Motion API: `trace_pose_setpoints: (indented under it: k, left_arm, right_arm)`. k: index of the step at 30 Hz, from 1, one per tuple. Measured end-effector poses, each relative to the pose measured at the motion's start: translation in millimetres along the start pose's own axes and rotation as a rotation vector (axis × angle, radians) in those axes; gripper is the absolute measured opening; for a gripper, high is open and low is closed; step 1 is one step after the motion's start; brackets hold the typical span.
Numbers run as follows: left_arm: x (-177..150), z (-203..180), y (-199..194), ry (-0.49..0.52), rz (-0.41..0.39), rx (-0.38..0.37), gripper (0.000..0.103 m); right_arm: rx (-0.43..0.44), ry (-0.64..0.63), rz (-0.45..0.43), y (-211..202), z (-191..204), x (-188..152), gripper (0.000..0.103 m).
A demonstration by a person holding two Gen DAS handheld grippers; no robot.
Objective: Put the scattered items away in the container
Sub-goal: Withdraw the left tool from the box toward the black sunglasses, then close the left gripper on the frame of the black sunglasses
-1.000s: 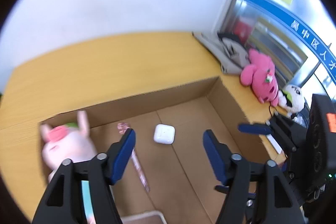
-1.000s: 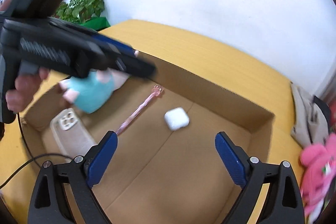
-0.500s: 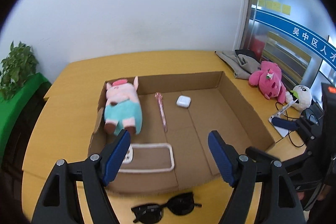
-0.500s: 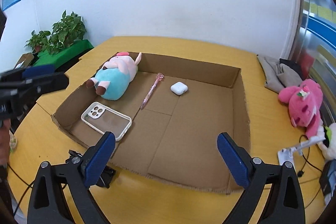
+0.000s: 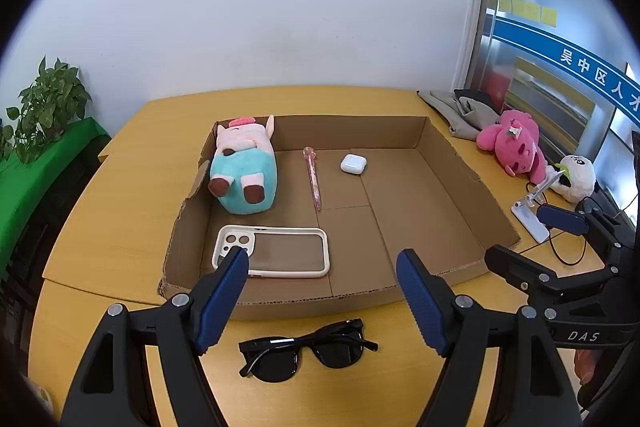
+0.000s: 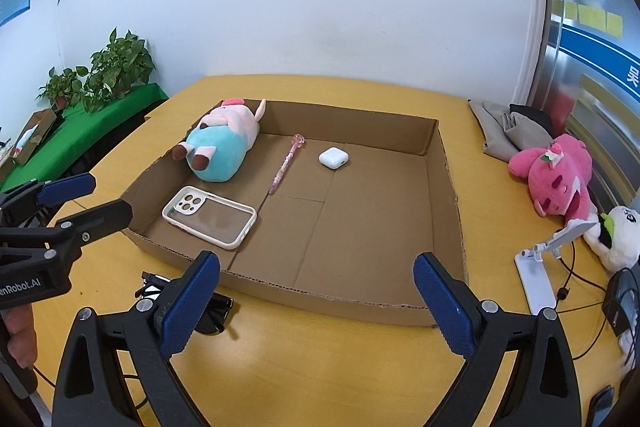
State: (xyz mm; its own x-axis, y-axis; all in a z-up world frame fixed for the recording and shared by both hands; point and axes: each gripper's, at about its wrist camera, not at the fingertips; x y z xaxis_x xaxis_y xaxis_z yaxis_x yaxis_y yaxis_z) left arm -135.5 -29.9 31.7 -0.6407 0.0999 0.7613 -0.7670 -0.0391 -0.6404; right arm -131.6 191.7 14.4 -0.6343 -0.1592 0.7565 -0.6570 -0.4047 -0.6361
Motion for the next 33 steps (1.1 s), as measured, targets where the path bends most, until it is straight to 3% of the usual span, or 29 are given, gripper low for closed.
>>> trace_pose_setpoints:
  k: [15, 23, 33]
  left_arm:
    - [-19, 9, 6, -0.010, 0.033, -0.010, 0.076]
    - [-50, 37, 43, -0.053, 0.146, -0.012, 0.076]
    - [-86, 33, 99, 0.044, 0.266, -0.109, 0.076]
  right_arm:
    - [0.022, -0.010, 0.041, 7, 10, -14, 0.100]
    - [0.125, -0.043, 0.162, 44, 30, -43, 0.100]
    - [0.155, -0.042, 0.274, 77, 37, -80, 0.100]
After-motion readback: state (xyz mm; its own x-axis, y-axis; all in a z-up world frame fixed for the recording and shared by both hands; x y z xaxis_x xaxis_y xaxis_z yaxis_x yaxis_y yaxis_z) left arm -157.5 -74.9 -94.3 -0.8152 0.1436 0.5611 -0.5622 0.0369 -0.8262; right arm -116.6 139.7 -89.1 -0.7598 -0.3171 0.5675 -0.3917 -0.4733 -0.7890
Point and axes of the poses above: each gripper's, at about its wrist camera, not at the fingertips, and y roughly the way its jaws point, z to its left, x to its top, and after that the axes turned 14 degrees about x, right-handed
